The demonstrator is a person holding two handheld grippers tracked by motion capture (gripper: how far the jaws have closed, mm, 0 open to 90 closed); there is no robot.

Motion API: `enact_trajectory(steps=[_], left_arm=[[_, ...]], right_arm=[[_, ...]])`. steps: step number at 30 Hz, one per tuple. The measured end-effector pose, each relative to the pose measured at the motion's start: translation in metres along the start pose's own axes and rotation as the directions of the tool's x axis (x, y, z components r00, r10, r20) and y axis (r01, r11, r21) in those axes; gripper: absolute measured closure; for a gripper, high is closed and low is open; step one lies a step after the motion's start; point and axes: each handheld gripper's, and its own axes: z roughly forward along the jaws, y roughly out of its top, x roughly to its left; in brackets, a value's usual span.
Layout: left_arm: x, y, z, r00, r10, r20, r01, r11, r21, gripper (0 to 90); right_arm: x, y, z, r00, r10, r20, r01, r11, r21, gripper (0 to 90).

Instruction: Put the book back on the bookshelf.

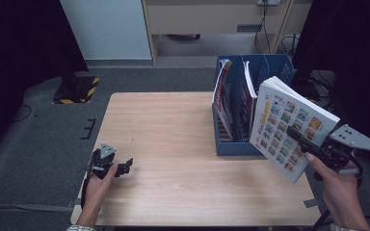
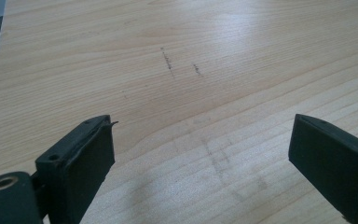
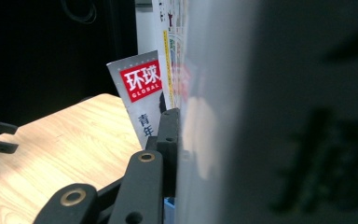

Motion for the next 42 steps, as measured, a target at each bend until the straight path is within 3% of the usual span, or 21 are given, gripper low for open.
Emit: enact_trajectory(steps=[9, 18, 32, 42], left_arm=[[0.0, 0.0, 0.0, 1.0, 0.0, 0.0, 0.0, 1.0, 0.0, 6.5], [0.0, 0.0, 0.0, 1.0, -0.001, 0.0, 0.001, 1.0, -0.001, 6.5], [0.001, 0.0, 0.0, 1.0, 0.0, -0.001, 0.0, 1.0, 0.003, 6.5], [0.0, -0.001, 0.002, 1.0, 0.0, 0.002, 0.0, 1.0, 0.006, 6.5]], right_arm=[[-0.01, 0.005, 0.0, 0.9982, 0.001, 0.06, -0.001, 1.0, -0.002, 73.9], [-0.022, 0.015, 0.012, 0.9912, -0.005, 0.132, 0.004, 1.0, 0.006, 73.9], [-0.043, 0.02, 0.049, 0.969, 0.001, 0.247, -0.006, 1.0, 0.021, 73.9], [-0.056, 0.019, 0.073, 0.9527, 0.007, 0.304, -0.015, 1.0, 0.025, 73.9]])
